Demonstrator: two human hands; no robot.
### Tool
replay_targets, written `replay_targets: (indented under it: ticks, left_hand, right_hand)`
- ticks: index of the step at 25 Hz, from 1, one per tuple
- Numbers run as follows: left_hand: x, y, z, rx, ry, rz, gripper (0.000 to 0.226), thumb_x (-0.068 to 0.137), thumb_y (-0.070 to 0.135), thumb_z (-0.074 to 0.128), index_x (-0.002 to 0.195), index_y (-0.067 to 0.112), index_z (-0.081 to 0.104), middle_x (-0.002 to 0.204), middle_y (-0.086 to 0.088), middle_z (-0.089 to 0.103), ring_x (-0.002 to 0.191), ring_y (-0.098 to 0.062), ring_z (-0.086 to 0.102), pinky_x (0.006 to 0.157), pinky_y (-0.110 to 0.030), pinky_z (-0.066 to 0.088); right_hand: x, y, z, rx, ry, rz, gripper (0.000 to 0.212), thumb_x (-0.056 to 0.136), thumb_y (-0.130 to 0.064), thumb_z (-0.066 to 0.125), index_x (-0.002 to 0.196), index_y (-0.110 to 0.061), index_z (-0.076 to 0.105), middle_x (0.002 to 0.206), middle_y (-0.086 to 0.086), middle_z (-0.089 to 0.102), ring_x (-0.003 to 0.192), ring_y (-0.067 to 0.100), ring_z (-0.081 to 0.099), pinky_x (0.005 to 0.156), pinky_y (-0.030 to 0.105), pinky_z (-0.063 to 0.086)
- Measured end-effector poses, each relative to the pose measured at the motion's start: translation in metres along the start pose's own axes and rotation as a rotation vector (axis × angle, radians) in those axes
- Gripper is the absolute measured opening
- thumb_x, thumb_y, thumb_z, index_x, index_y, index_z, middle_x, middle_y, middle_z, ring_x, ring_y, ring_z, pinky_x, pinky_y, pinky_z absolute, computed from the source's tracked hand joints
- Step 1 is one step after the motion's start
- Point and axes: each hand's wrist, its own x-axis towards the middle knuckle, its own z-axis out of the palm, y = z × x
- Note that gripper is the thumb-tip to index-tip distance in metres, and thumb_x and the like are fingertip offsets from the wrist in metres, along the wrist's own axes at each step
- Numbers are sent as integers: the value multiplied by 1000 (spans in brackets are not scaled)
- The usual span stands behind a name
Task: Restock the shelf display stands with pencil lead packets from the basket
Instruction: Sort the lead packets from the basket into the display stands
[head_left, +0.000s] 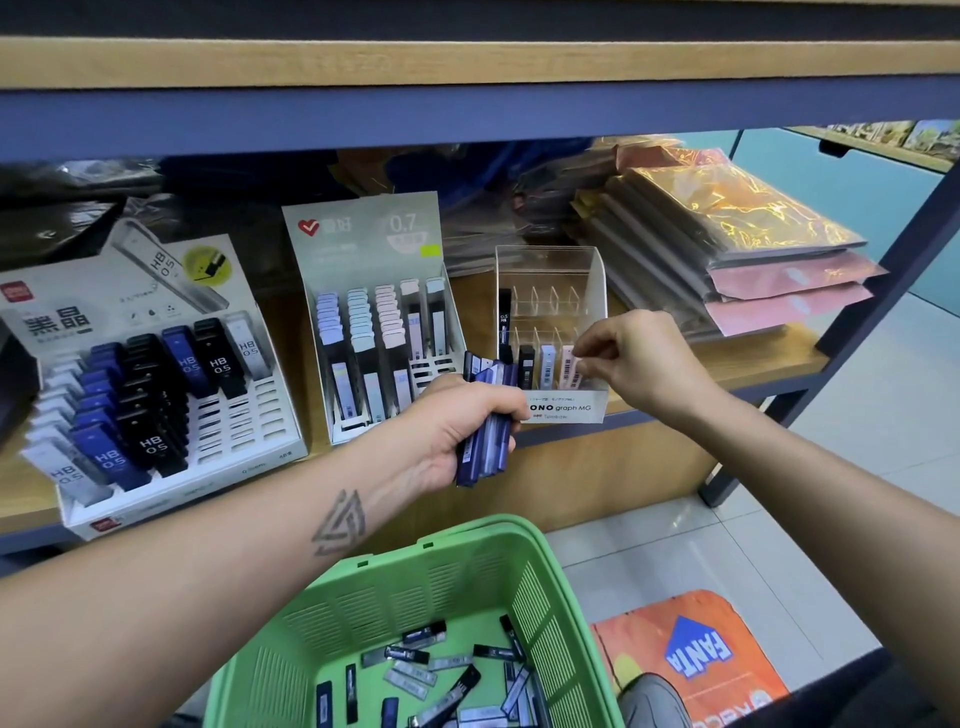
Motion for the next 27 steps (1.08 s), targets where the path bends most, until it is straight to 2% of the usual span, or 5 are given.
replay_targets:
  ticks: [4,11,14,18,27]
  left_hand:
    - [0,-2,-1,-9,4,-2,18,76,-5,70,93,-6,67,67,-17,61,49,-22,55,47,-23,50]
    - [-3,-4,-2,-4,-43,-24,15,76,-3,74,87,-1,64,65,-14,62,50,-21,57,50,-25,52]
    - [-5,-7,-1,-1,-56,-22,23,74,-2,79,90,3,63,66,-13,62,51,-21,58,50,-27,51]
    - [-10,-9,-2,-7,-87,2,19,74,-2,82,82,7,66,61,-9,63,51,-20,58,48,-26,50]
    - [-16,-8,-12,-88,-93,9,21,76,5,83,94,5,72,75,-14,71,61,-25,68,54,-29,56]
  right_hand:
    - [0,-2,6,-49,8,-24,15,88,-12,76,103,-12,78,98,5,77,90,17,72,87,33,57]
    - [-3,-13,-4,-49,101,-26,7,87,-6,74,89,-13,77,89,1,73,79,15,68,78,35,58]
    - [-12,-32,-5,295,-61,112,6,88,-8,74,91,-12,77,80,3,75,74,14,72,72,29,57]
    - [-20,-50,1,778,-367,231,13,89,-10,74,100,-3,74,85,17,74,72,21,68,68,31,58]
    - [-13,-53,11,989,-343,434,11,85,5,71,93,-2,74,85,20,75,78,25,69,81,39,61]
